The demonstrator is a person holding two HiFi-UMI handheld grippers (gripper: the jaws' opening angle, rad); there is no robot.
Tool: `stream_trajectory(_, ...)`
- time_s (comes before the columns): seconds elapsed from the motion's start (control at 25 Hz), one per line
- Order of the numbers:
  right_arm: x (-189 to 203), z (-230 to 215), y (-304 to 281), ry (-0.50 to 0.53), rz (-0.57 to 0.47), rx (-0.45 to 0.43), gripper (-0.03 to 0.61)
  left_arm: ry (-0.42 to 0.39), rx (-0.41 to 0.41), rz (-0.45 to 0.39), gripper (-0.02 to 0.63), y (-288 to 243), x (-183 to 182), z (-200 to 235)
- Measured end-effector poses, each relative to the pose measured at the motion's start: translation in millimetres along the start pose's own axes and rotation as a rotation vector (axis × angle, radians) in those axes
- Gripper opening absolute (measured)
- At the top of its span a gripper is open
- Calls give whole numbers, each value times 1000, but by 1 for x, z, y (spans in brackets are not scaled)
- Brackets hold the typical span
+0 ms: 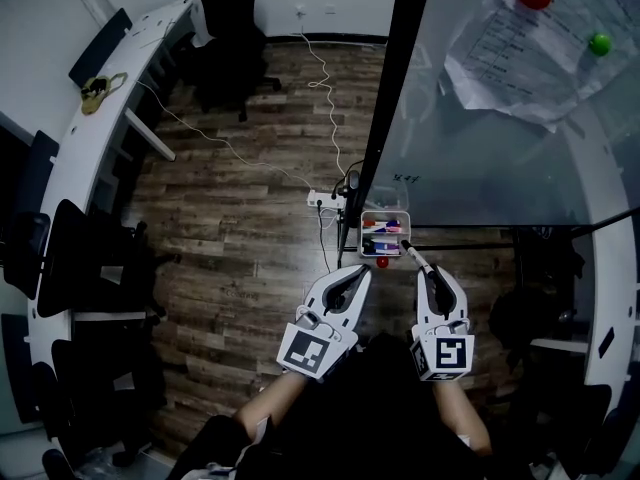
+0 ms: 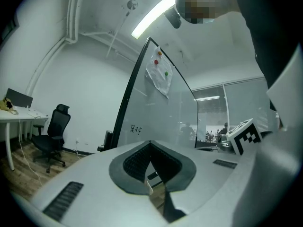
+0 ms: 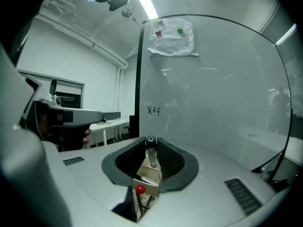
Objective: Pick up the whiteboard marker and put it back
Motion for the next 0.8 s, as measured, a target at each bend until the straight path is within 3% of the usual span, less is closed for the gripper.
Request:
stream_trajectory(0.24,-2,-5,18,-15,-6,-43,84,-5,-50,39,8,1,0,-18)
stream_trajectory(0.48,-13,-8,36,17,-13,-57,84,-25,-75,37,8,8,1,-38)
stream_trajectory(0.8,-9,-10,60,-13,-22,-86,84,-43,-101,31,8,18,1,-58)
Point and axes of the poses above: the fingertips, and each gripper's own axes: y backward along the fingers, z to its left, x out of its underside, the point moved 10 cm from there along y, backward along the fingers, and after that the axes turned 3 degrees about z, right-handed, at the moved point
